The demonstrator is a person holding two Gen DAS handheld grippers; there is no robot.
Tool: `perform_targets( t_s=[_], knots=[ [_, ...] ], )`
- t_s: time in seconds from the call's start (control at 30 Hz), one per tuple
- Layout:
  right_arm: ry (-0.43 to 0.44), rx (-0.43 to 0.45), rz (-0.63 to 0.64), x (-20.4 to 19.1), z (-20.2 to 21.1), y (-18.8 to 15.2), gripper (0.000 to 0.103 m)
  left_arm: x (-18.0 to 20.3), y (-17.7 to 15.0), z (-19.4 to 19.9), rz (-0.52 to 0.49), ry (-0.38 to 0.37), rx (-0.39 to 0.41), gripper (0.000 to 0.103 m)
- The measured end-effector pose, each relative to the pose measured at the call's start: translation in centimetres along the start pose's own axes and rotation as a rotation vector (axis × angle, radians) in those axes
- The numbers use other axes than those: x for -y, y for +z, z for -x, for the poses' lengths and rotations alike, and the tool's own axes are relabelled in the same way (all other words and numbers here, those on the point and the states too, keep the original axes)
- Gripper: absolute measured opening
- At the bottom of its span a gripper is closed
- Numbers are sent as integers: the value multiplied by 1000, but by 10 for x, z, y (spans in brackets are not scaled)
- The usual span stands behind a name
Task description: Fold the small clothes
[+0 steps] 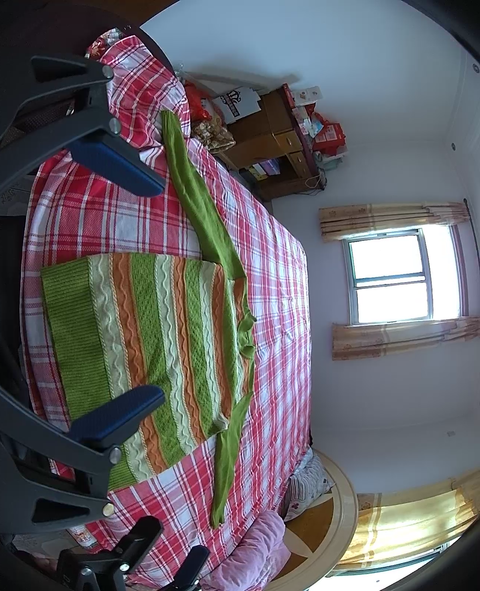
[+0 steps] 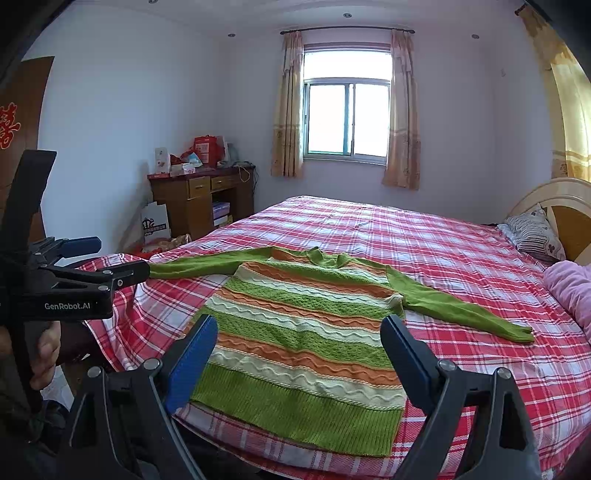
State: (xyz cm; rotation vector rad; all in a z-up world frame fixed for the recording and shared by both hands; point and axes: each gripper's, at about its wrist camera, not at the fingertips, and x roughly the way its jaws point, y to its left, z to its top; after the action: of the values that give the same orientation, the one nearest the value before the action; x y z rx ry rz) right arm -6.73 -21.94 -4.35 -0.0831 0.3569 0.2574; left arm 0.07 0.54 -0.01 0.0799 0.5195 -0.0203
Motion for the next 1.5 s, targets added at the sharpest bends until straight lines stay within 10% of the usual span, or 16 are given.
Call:
perform_targets(
  t_s=[0.83, 1.5],
  knots=[
    [19, -44, -8, 9, -21, -13, 90, -4, -10, -21, 11, -39, -44, 103],
    [-70, -160, -271, 149, -105, -48, 90, 24, 1, -140, -27, -40, -189, 103]
  ],
)
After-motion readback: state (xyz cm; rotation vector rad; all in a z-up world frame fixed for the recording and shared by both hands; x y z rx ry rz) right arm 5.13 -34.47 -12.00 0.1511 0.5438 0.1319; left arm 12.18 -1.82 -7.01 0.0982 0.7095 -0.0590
